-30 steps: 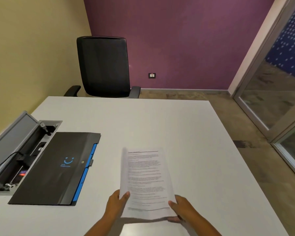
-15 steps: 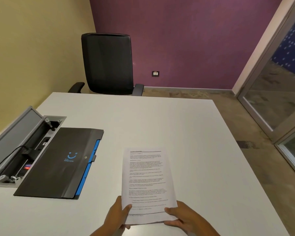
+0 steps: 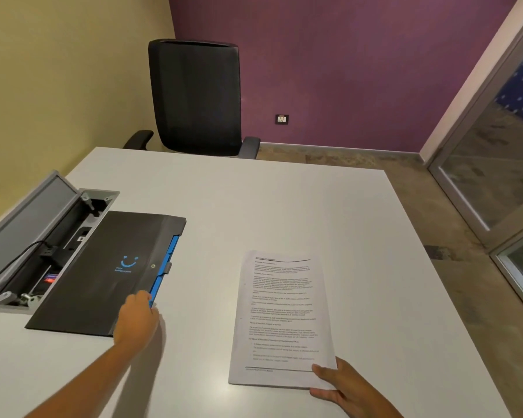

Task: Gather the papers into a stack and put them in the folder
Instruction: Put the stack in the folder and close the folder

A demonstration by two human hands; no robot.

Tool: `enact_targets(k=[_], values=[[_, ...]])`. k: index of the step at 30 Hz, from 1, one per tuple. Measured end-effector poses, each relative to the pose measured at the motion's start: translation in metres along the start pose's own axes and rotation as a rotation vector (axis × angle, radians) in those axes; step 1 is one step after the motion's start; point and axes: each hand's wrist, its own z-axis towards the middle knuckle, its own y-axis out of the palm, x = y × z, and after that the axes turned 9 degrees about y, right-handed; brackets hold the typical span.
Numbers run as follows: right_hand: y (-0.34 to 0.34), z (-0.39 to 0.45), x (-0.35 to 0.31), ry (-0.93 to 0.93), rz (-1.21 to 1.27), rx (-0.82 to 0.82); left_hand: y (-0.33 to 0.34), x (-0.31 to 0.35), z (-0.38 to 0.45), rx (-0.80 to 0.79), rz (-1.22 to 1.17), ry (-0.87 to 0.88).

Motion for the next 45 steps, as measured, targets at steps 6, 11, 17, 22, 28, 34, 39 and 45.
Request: enact_targets(k=[6,11,17,22,28,34,39,45], values=[[-0.002,0.002,-0.002,0.017,-0.026,-0.003,0.005,-0.014,0.008,-0.117,0.356,0.01],[-0.003,0.003,-0.001,0.012,-0.027,-0.01,0.014,-0.019,0.01,-0.122,0.434,-0.047],[-0.003,0.003,0.0,0.007,-0.037,-0.014,0.006,-0.017,0.02,-0.121,0.542,-0.012],[-0.001,0.002,-0.001,0.009,-0.043,-0.004,-0.001,-0.016,0.023,-0.131,0.554,-0.03],[0.001,0.001,0.0,-0.011,-0.056,0.006,0.007,-0.02,0.016,-0.164,0.478,-0.053],[0.001,0.001,0.001,-0.016,-0.059,0.016,0.002,-0.02,0.017,-0.158,0.317,-0.137],[0.001,0.0,0.001,-0.025,-0.061,0.014,-0.006,-0.018,0.019,-0.167,0.269,-0.134],[0.0,-0.001,0.002,-0.043,-0.059,0.015,-0.01,-0.02,0.013,-0.221,0.349,-0.182]])
